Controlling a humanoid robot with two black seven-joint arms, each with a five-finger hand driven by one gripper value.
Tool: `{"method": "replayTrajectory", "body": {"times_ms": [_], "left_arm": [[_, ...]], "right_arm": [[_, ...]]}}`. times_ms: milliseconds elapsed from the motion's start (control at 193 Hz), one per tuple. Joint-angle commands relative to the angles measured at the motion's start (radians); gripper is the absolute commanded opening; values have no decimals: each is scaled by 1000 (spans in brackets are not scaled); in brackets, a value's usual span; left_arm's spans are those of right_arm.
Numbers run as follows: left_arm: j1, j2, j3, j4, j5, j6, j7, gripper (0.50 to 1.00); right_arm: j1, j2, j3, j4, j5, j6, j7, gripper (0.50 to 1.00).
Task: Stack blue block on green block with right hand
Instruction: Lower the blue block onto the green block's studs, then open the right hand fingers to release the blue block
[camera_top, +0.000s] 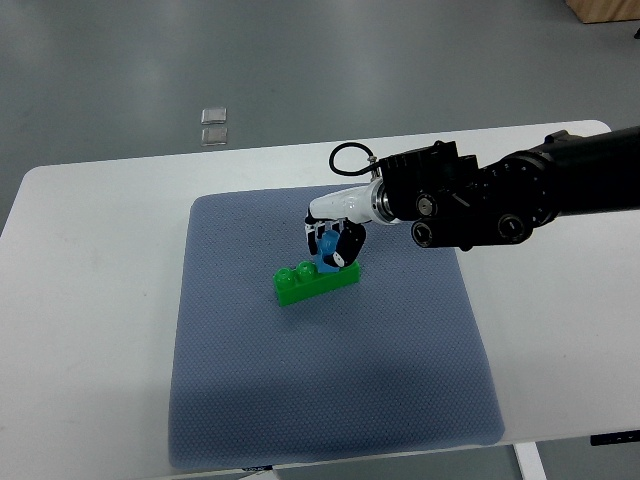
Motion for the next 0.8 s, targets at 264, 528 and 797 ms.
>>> {"method": "replayTrajectory", "body": {"times_ms": [264,528,797], "left_arm": [[-1,0,0,0,0,0,0,1000],[1,0,0,0,0,0,0,1000],[1,0,0,0,0,0,0,1000]], "right_arm": [[-12,0,-2,5,-1,-9,9,590],[-29,0,-12,5,-20,-25,18,588],[-35,0,-14,5,-23,-25,20,588]]}}
